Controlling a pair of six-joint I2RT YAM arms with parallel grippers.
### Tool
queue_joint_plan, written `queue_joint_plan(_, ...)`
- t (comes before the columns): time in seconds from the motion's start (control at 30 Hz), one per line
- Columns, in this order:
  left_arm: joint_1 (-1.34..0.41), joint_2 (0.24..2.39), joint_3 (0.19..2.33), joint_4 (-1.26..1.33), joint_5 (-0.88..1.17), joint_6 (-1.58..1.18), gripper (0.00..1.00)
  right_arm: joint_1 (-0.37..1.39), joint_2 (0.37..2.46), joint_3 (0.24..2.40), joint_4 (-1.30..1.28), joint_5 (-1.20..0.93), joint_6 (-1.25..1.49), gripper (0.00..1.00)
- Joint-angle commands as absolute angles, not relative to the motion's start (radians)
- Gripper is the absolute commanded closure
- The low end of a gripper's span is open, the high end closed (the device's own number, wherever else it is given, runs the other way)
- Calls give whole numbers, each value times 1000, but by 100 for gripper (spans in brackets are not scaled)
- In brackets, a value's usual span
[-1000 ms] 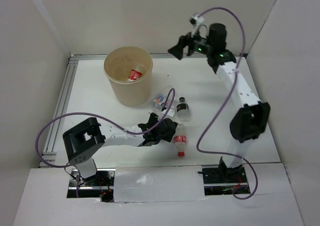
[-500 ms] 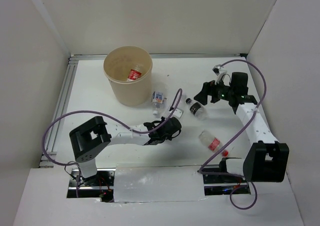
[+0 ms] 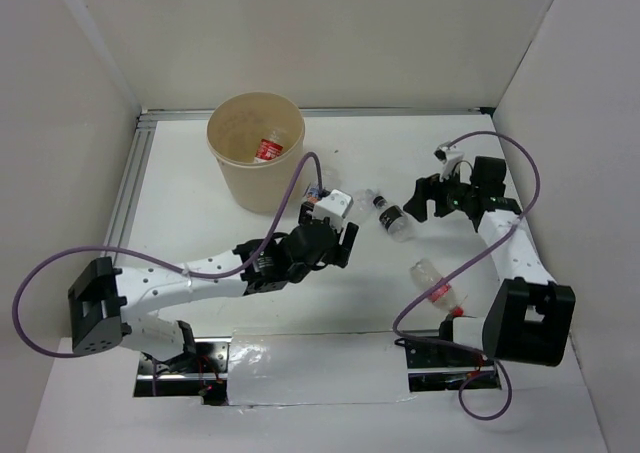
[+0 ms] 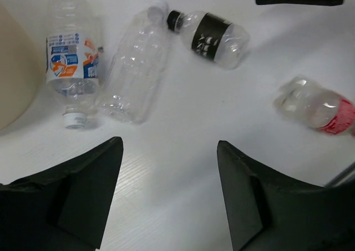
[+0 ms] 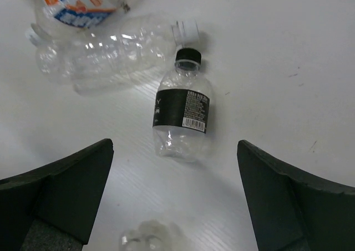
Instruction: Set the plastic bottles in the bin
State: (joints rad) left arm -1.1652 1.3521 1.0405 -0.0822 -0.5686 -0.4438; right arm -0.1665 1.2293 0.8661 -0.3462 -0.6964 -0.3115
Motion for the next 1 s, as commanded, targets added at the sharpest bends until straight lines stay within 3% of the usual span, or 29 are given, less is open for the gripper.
queue_joint_plan(0.0,-1132,1431,1075,-110,-597,-410,18,-96,1308,865,-376,-646,-397,1)
queue_joint_plan(0.27,-1132,1381,1016,-152,-609,-488,18,80,1554,923,-281,-425,-333,1)
queue_joint_plan(0.4,-1141,1275,937,-207,-638,-578,18,127,1606,936,-259,-290,-302,12)
queue_joint_plan(0.53,-1150,1175,842,-256,-649,-652,18,127,1609,913,-259,-253,-313,35)
queue_joint_plan(0.67,-1150,1124,773,-288,-649,-718,18,100,1522,913,-290,-335,-345,59)
queue_joint_plan(0.83,-1183,1088,733,-311,-629,-787,18,77,1318,1105,-391,-549,-466,68)
queue_joint_plan(0.97,-1193,1097,672,-281,-594,-821,18,150,1339,1328,-312,-679,-436,68)
